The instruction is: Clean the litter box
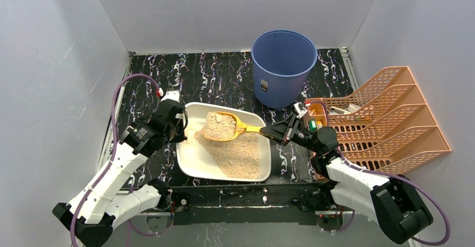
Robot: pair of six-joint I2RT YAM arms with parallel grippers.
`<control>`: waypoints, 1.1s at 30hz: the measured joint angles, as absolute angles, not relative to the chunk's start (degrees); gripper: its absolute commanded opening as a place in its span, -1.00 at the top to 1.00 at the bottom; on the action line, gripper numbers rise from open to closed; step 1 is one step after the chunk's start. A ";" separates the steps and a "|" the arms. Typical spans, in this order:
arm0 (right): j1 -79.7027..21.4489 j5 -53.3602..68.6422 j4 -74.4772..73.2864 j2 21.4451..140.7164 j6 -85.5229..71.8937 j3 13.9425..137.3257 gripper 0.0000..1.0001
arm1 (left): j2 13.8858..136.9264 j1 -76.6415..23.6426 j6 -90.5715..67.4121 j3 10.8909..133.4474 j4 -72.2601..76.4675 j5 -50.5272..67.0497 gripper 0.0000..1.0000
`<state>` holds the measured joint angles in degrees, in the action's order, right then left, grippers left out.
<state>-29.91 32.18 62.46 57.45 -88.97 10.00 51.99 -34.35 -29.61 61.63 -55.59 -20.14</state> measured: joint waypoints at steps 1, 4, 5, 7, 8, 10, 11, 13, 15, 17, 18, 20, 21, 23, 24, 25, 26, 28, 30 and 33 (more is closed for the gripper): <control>-29.82 32.38 62.00 57.19 -88.82 10.41 0.97 | 51.99 -34.35 -29.63 61.47 -55.55 -20.01 1.00; -28.18 32.93 59.51 54.30 -89.30 10.46 0.97 | 52.05 -34.35 -29.58 61.34 -55.13 -19.75 1.00; -27.75 33.04 59.55 53.89 -89.41 10.57 0.97 | 52.05 -34.35 -29.56 61.34 -54.94 -19.55 1.00; -27.49 33.15 59.44 53.69 -89.54 10.94 0.97 | 52.10 -34.35 -29.41 61.34 -54.72 -19.42 1.00; -27.07 33.26 58.94 53.30 -89.62 10.96 0.97 | 52.10 -34.35 -29.32 61.34 -54.59 -19.35 1.00; -26.20 33.45 57.91 52.14 -90.28 10.90 0.97 | 52.10 -34.35 -29.12 61.34 -54.30 -19.27 1.00; -25.96 33.43 58.15 52.05 -90.48 10.94 0.97 | 52.10 -34.35 -29.02 61.34 -54.22 -19.22 1.00; -25.93 33.34 58.17 52.05 -90.70 11.11 0.97 | 52.10 -34.35 -28.88 61.34 -54.15 -19.16 1.00; -25.71 33.41 56.64 51.24 -90.74 11.11 0.97 | 52.10 -34.35 -28.69 61.34 -53.98 -19.07 1.00; -25.67 33.39 56.77 50.94 -91.37 11.11 0.97 | 52.10 -34.35 -28.51 61.34 -53.93 -19.03 1.00; -25.85 33.23 56.97 50.98 -91.55 11.16 0.97 | 52.10 -34.35 -28.47 61.34 -53.98 -18.98 1.00; -26.13 33.21 56.29 50.68 -91.22 11.27 0.97 | 52.10 -34.35 -28.34 61.34 -53.98 -18.98 1.00; -26.15 33.21 55.24 50.22 -91.15 11.33 0.97 | 52.10 -34.35 -28.29 61.34 -53.93 -18.96 1.00; -26.30 33.26 54.72 49.71 -91.22 11.46 0.97 | 52.10 -34.35 -28.16 61.34 -53.89 -18.92 1.00; -26.48 33.21 54.63 49.74 -91.15 11.75 0.97 | 52.10 -34.35 -28.14 61.34 -53.91 -18.92 1.00; -26.74 33.19 53.95 49.69 -90.80 12.32 0.97 | 52.12 -34.35 -28.12 61.34 -53.93 -18.92 1.00; -26.79 33.12 52.82 49.30 -90.37 12.88 0.97 | 52.12 -34.35 -28.14 61.32 -53.87 -18.92 1.00; -26.68 33.12 52.25 48.25 -90.63 12.97 0.97 | 52.07 -34.35 -28.12 60.69 -53.08 -18.96 1.00; -26.65 33.43 52.93 48.12 -90.96 13.04 0.97 | 52.31 -34.35 -28.23 60.05 -52.64 -18.83 1.00; -26.26 33.50 50.76 47.24 -90.87 13.15 0.97 | 52.60 -34.35 -28.71 58.76 -51.64 -18.81 1.00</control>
<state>-26.26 33.50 50.76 47.24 -90.87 13.15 52.60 -34.35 -28.71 58.76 -51.64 -18.81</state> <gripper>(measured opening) 0.283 0.097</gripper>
